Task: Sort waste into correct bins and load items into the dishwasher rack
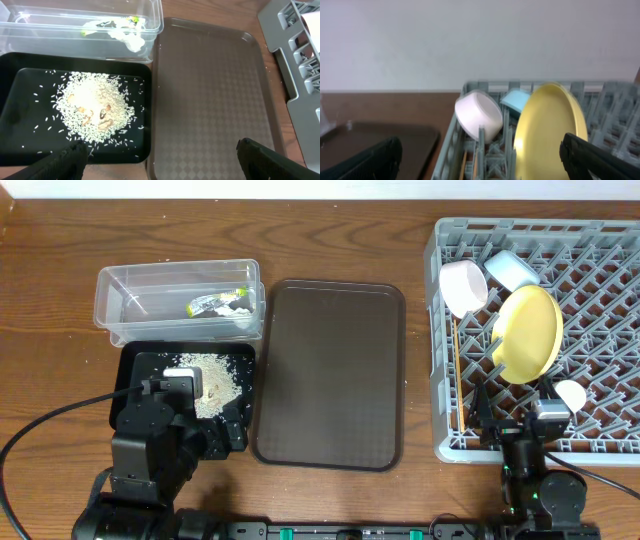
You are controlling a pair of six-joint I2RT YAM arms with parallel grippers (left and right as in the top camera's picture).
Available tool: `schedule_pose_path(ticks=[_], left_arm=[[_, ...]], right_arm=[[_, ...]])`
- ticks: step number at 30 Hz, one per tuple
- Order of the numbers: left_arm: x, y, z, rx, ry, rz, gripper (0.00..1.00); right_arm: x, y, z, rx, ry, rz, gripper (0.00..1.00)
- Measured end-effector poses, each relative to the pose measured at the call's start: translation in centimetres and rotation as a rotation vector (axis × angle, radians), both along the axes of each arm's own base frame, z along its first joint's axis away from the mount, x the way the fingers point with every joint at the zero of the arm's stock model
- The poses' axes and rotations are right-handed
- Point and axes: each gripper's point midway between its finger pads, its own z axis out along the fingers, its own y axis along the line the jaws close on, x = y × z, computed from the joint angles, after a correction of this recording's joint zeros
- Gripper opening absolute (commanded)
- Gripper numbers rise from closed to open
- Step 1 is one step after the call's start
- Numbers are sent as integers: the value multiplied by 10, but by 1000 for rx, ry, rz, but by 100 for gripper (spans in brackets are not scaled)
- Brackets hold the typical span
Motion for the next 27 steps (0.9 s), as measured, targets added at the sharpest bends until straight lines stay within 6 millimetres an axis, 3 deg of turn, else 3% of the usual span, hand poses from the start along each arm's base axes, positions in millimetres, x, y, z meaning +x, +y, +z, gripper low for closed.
schedule_pose_path(ticks=[3, 11, 27], left_arm=[[0, 0, 0, 0, 0, 0, 98], [0, 0, 0, 0, 0, 0, 98], [0, 0, 0, 0, 0, 0, 98]], right_arm=[[4, -1, -8, 1, -30, -7, 99], [5, -2, -51, -4, 118, -10, 99], [5, -2, -51, -4, 118, -10, 99]])
